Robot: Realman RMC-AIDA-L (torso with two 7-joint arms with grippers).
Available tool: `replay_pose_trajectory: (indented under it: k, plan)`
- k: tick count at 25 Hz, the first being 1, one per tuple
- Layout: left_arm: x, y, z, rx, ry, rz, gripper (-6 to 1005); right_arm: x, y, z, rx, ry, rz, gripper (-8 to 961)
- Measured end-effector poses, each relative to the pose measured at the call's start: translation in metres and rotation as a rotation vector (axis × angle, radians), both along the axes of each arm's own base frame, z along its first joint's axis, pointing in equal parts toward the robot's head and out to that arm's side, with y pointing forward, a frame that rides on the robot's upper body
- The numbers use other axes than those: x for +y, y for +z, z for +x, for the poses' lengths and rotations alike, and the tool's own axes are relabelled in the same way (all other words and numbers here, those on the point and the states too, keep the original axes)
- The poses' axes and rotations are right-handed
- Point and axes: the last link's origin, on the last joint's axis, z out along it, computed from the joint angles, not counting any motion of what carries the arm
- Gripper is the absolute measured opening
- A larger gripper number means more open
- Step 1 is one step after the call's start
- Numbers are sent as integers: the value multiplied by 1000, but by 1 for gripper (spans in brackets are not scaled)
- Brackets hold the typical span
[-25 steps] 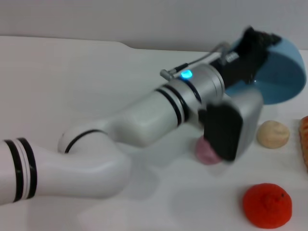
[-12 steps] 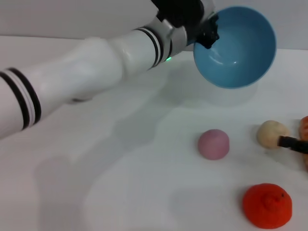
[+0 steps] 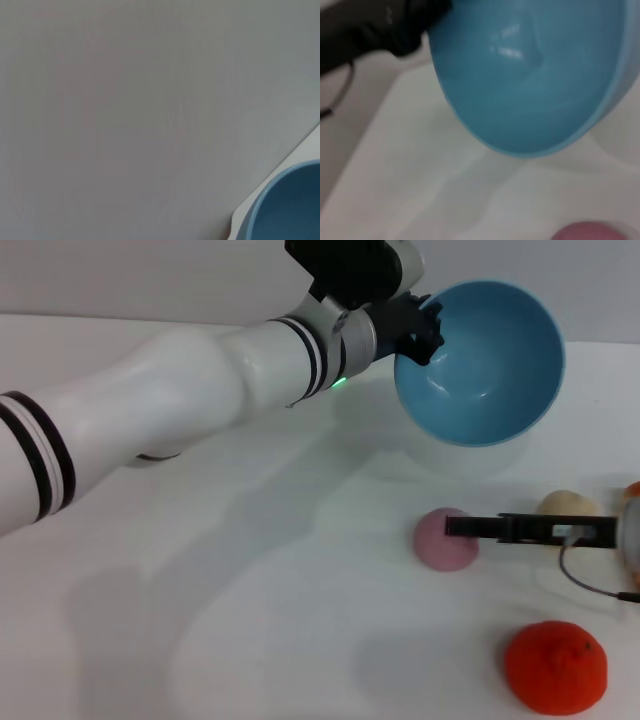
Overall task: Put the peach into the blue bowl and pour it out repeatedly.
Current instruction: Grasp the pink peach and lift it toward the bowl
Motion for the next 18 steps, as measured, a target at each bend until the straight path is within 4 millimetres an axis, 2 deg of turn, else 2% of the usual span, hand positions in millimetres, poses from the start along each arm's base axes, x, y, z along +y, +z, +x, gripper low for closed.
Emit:
replay_pose_trajectory:
  k: [4,10,18]
  plan:
    - [0,1,-3,-1,7,2,-1,1,-8,0,-19,-26,-13,351]
    - [-1,1,-7,2,15,6,-1,3,-8,13,-71,-68,43,319]
    - [-2,0,-9,6,18,5,-1,2,-10,11,-84,11,44,276]
